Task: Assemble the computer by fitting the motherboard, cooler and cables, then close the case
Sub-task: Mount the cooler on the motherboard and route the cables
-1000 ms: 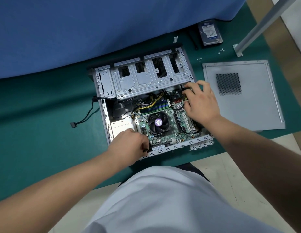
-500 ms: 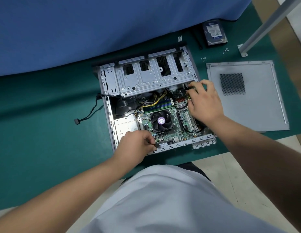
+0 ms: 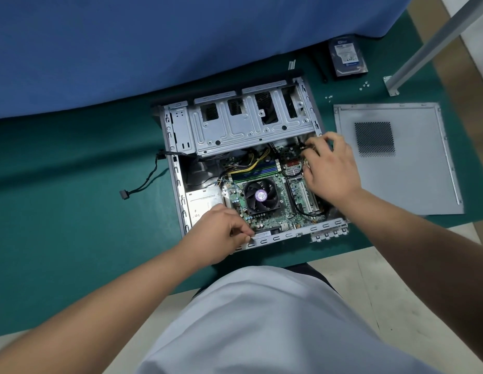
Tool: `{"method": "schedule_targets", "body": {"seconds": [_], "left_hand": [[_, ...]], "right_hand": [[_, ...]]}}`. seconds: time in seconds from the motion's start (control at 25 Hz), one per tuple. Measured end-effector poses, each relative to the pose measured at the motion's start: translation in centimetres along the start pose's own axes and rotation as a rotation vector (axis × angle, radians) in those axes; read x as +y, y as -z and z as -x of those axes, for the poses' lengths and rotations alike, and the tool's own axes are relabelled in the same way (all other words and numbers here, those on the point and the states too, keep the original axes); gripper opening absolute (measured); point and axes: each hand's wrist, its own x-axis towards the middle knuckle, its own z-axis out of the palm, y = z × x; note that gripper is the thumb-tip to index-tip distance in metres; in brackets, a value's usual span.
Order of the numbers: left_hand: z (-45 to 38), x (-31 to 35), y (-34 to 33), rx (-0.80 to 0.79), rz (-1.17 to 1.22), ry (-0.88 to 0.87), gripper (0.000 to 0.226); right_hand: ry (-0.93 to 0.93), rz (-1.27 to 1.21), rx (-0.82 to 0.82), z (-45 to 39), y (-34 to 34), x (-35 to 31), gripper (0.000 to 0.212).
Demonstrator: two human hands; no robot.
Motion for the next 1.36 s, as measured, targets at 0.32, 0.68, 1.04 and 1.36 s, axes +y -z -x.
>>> {"method": "schedule_targets", "body": {"seconds": [0.32, 0.68, 1.04, 1.36], "left_hand": [[-0.1, -2.5, 2.4, 0.458, 0.055, 0.021, 0.016], [-0.6, -4.3, 4.1, 0.672, 0.180, 0.148, 0.035], [-3.4, -3.1, 4.6, 0.483, -0.045, 0.201, 0.036], [-4.4, -2.2, 4.8, 0.510, -0.033, 0.140, 0.012]], "right_hand": [[0.248, -0.444, -0.274, -3.4, 1.5, -11.9, 0.029], [0.090, -0.503, -0.461, -6.0, -0.9, -15.9, 0.027], [-0.116, -0.854, -0.464, -2.7, 0.6, -11.1, 0.017], [-0.067, -0.943, -0.355, -2.0, 2.5, -11.8, 0.024]]}}
